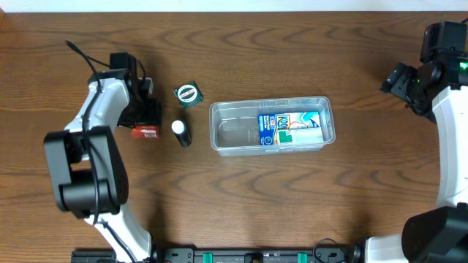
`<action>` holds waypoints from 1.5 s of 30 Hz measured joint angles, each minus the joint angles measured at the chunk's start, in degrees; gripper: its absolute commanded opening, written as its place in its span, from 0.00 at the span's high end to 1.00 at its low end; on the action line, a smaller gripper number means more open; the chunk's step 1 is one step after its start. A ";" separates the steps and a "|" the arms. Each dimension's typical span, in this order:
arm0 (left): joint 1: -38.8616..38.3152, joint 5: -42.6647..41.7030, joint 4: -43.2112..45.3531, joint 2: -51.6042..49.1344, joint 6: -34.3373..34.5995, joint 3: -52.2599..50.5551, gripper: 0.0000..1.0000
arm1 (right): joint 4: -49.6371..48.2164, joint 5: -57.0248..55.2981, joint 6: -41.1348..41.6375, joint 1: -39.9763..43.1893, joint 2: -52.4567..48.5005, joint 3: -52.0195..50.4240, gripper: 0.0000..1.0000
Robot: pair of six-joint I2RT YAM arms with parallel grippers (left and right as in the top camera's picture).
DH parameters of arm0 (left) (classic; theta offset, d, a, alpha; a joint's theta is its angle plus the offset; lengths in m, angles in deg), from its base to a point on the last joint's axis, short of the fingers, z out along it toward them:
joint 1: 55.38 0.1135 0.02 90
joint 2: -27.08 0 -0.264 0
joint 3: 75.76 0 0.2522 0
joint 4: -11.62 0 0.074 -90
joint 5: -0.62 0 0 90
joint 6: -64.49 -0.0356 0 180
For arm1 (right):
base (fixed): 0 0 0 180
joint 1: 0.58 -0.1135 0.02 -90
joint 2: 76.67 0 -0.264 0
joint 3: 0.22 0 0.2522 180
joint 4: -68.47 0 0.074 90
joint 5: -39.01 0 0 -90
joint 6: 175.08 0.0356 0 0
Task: Pack container
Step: 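Lift and carry the red Panadol box over the container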
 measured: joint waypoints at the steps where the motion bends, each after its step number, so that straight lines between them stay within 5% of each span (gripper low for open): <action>1: 0.00 0.00 0.00 1.53 0.87 0.00 0.31 | 0.00 0.00 0.00 0.00 0.00 0.00 0.01; 10: 0.00 -0.90 -0.74 17.44 9.20 0.22 0.31 | 0.00 0.00 0.02 0.00 0.00 0.00 0.01; 19: -0.79 -15.04 -0.74 27.19 17.14 0.33 0.33 | 0.00 0.00 0.00 0.00 0.00 0.00 0.01; 28: -13.84 -21.57 4.09 26.51 19.37 0.35 0.35 | 0.00 0.00 0.00 0.00 0.00 0.00 0.01; 45: -37.64 -2.78 10.47 16.20 29.73 0.35 0.35 | 0.00 0.00 0.00 0.00 0.00 0.00 0.01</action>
